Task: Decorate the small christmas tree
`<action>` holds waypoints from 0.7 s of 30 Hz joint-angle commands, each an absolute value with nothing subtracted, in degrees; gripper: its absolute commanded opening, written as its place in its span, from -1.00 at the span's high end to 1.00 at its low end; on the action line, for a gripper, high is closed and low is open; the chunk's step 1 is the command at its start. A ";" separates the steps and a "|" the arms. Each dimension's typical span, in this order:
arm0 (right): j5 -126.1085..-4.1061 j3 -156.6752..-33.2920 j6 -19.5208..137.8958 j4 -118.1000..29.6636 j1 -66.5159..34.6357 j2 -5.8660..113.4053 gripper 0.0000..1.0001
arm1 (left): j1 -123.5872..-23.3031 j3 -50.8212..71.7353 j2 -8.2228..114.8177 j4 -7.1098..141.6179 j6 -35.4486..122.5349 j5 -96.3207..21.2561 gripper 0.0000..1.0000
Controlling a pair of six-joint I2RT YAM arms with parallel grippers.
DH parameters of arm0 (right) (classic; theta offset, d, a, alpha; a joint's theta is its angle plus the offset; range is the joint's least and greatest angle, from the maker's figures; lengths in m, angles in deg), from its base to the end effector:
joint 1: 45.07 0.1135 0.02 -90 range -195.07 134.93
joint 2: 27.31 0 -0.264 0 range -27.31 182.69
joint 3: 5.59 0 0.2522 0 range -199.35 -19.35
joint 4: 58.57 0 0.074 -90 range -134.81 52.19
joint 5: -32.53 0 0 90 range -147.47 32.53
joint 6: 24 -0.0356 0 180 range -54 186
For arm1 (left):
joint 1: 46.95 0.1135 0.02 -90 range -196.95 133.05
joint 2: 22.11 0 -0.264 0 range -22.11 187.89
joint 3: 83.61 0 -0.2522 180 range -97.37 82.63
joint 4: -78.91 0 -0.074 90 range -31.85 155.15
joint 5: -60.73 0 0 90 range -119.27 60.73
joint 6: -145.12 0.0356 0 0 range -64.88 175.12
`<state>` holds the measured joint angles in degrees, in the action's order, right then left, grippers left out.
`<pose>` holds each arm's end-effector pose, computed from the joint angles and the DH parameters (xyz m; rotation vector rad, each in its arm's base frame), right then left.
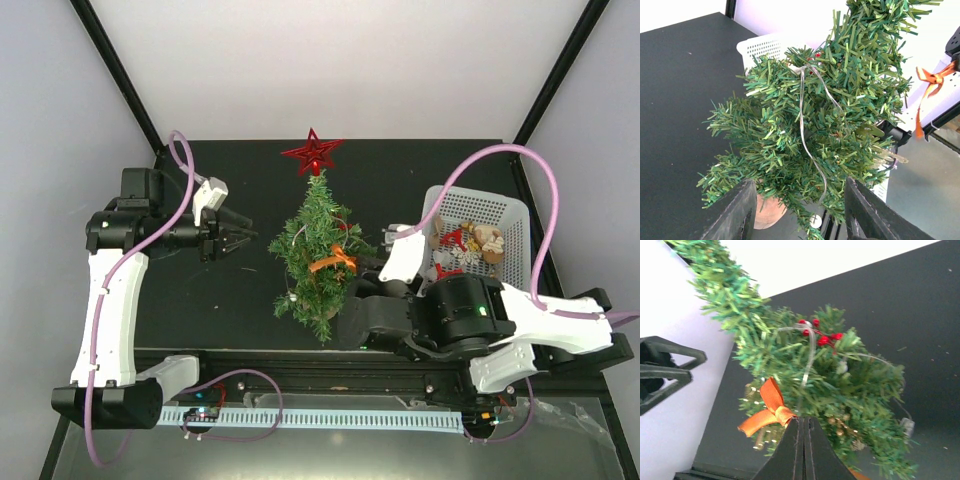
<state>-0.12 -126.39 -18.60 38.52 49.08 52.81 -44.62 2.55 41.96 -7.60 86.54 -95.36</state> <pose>0.0142 0.2191 0.4603 0.1678 2.0867 0.6111 0.1732 -0.0255 0.4022 0.9003 1.8841 -1.0983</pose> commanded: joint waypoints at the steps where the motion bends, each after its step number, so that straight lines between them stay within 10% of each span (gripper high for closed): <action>1: 1.24 -120.99 -24.88 42.27 49.77 48.96 0.98 | -43.97 2.88 41.43 -8.38 88.08 -96.67 0.01; 21: 0.74 -105.59 -35.91 40.74 49.66 43.15 0.98 | -43.88 5.90 41.00 -3.81 84.54 -98.44 0.00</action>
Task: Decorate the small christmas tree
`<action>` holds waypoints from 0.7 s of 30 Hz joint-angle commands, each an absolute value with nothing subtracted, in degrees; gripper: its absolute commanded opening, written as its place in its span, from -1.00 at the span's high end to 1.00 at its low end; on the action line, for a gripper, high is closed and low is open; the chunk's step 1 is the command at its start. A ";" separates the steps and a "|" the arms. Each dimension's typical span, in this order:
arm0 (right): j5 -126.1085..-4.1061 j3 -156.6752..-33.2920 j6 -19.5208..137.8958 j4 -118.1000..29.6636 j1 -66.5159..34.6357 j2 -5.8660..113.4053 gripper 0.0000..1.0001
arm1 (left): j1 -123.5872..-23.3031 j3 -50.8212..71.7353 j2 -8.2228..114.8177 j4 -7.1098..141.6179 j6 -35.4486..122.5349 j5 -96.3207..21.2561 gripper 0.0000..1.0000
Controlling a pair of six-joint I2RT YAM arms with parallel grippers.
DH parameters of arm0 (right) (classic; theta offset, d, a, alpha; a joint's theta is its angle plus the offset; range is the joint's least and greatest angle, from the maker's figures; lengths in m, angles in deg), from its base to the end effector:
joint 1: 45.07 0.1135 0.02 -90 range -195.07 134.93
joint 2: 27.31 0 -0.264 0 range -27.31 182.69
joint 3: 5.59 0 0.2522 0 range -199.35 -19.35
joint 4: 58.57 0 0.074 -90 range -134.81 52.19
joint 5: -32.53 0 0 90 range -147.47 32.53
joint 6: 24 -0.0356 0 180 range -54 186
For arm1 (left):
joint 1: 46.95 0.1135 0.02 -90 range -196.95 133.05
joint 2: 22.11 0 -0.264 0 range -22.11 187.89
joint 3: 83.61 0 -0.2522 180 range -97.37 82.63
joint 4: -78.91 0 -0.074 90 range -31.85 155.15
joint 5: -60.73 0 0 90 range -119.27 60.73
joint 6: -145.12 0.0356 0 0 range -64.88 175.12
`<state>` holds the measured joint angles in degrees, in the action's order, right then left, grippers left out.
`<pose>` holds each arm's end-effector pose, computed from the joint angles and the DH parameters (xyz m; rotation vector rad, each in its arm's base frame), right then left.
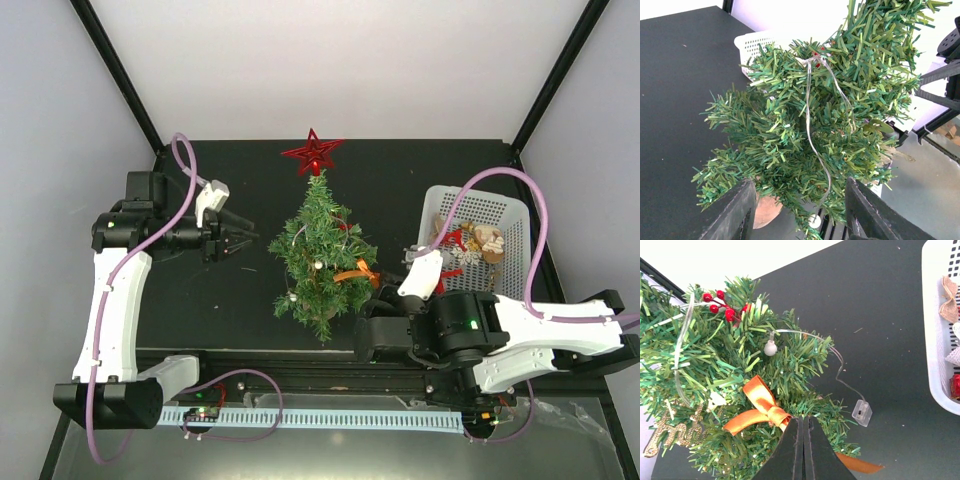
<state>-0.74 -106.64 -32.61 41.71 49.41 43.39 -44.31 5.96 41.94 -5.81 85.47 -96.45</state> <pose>0.0154 0.1842 0.4022 0.2821 2.1362 0.5091 0.1778 -0.0246 0.3882 0.8687 1.9045 -1.1444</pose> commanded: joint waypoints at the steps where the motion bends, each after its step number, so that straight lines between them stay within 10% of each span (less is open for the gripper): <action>1: 0.67 -105.30 -36.32 40.78 49.63 43.27 0.98 | -43.90 5.94 40.92 -3.70 84.44 -98.44 -0.01; 21: -0.44 -104.92 -39.09 41.30 49.68 46.82 0.98 | -43.87 8.83 39.81 -3.07 84.51 -98.33 -0.02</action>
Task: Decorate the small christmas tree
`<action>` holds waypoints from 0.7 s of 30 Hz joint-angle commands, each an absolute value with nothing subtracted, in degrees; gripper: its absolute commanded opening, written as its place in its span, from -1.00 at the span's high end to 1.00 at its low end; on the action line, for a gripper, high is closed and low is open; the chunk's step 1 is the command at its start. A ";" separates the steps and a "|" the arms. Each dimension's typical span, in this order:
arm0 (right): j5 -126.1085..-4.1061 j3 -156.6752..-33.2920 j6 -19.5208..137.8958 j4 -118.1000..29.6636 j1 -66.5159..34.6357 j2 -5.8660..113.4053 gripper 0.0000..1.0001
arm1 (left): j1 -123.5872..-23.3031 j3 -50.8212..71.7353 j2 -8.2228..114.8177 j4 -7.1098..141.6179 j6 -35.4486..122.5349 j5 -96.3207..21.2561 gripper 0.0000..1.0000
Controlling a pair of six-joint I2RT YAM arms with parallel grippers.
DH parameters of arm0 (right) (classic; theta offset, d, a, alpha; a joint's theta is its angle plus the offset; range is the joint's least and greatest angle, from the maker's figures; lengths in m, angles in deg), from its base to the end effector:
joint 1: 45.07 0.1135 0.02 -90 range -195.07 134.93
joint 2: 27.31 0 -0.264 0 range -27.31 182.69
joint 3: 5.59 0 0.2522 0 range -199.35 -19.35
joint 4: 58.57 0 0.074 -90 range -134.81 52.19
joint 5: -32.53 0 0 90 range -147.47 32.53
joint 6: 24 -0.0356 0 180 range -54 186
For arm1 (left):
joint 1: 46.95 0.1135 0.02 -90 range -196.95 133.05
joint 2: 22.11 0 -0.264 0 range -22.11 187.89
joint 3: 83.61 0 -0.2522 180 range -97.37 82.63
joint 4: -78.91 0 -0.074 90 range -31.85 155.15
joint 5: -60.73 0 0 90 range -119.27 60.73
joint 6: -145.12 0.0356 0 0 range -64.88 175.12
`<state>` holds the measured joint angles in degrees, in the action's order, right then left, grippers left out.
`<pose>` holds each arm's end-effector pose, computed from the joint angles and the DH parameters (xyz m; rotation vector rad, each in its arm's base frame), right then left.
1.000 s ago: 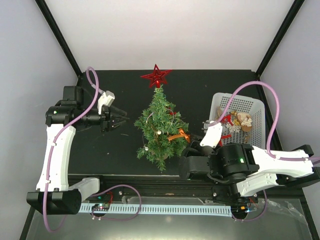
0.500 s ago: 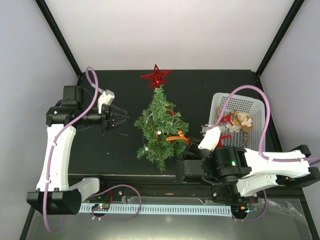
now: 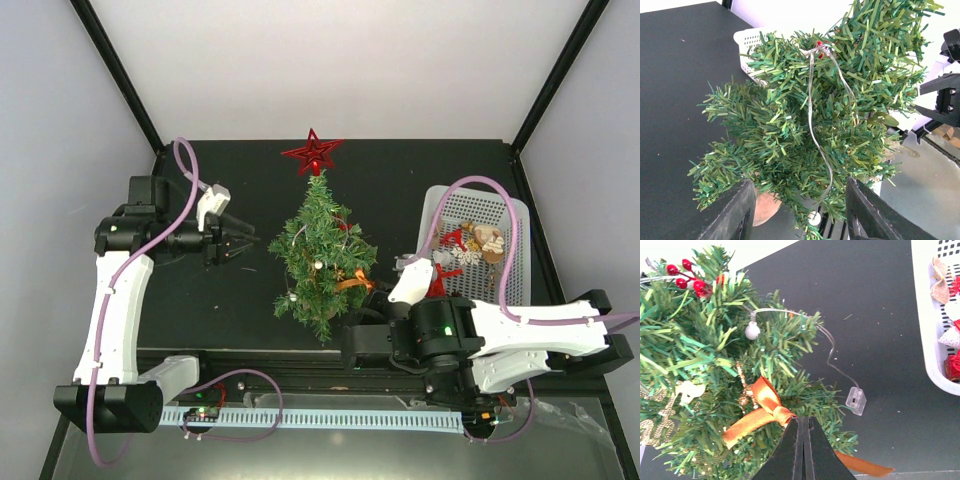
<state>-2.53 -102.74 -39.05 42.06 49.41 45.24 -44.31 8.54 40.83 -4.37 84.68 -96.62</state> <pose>0.0140 0.1946 0.3787 0.3413 2.1722 0.4585 0.1760 -0.0248 0.3801 0.8569 1.9114 -1.1560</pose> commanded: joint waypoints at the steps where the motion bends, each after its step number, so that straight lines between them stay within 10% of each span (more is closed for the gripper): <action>1: -0.23 -104.99 -38.19 40.40 49.69 46.87 0.98 | -43.94 9.00 39.71 -2.96 84.43 -98.40 -0.02; 21: -4.33 -99.42 -29.43 27.01 46.02 45.98 0.98 | -43.89 10.72 38.91 -3.83 85.76 -97.91 -0.02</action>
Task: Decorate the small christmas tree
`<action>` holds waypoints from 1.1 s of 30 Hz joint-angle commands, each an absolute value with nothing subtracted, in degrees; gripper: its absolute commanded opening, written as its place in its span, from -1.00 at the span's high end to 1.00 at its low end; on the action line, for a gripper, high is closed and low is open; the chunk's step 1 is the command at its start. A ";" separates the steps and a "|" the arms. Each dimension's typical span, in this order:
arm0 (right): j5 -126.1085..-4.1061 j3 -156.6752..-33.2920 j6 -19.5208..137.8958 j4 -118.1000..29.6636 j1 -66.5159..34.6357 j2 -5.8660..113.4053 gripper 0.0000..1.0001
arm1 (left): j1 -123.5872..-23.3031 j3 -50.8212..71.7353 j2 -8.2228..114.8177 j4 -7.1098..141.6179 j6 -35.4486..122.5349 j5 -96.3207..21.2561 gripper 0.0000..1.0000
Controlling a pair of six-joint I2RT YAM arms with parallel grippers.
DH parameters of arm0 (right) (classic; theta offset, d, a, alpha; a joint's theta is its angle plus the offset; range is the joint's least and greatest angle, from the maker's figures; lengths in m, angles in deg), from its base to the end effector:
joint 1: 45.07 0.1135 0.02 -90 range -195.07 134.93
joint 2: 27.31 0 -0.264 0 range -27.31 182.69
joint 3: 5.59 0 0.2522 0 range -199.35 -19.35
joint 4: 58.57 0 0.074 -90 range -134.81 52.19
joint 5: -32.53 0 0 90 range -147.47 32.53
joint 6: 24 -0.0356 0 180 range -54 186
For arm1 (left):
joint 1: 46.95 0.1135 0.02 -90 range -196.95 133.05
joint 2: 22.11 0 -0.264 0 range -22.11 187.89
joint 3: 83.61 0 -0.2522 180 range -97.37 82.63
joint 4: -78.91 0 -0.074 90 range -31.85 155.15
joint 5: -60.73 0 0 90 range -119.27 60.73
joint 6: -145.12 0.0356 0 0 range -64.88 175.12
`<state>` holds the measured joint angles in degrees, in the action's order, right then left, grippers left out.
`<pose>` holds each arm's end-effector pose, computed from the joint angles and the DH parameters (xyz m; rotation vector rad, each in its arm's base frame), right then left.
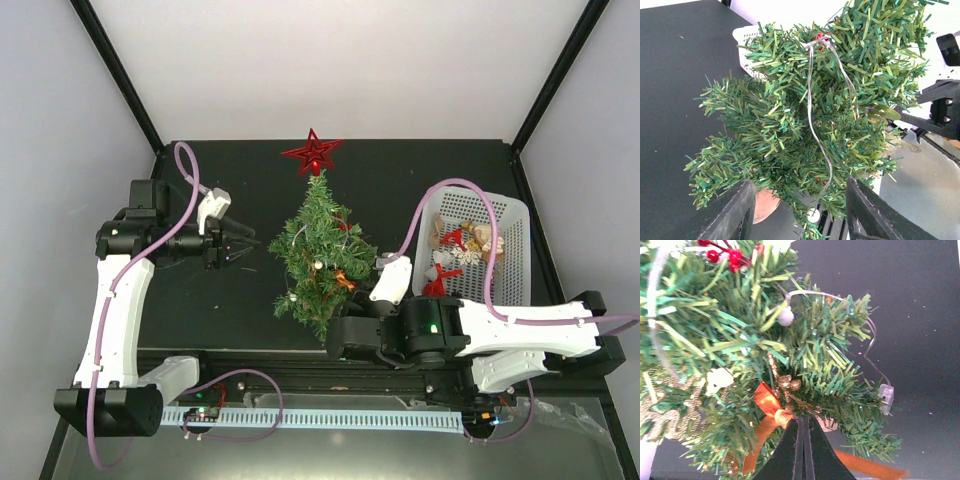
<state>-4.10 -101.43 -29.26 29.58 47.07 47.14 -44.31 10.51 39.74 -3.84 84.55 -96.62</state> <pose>0.0203 0.2225 0.3723 0.2854 2.1793 0.5195 0.1727 -0.0249 0.3740 0.8522 1.9176 -1.1614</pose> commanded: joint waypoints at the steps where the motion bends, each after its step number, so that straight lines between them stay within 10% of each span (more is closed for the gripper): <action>1: -4.66 -98.59 -29.69 26.67 45.75 45.46 0.98 | -43.93 10.73 38.88 -3.95 85.79 -97.91 -0.02; 20: -5.86 -94.94 -27.68 22.26 43.37 43.60 0.96 | -43.88 11.61 39.08 -4.04 86.49 -98.00 -0.03; 33: -6.22 -96.24 -27.25 24.32 42.33 42.55 0.27 | -43.91 11.17 40.42 -4.02 87.14 -97.91 -0.03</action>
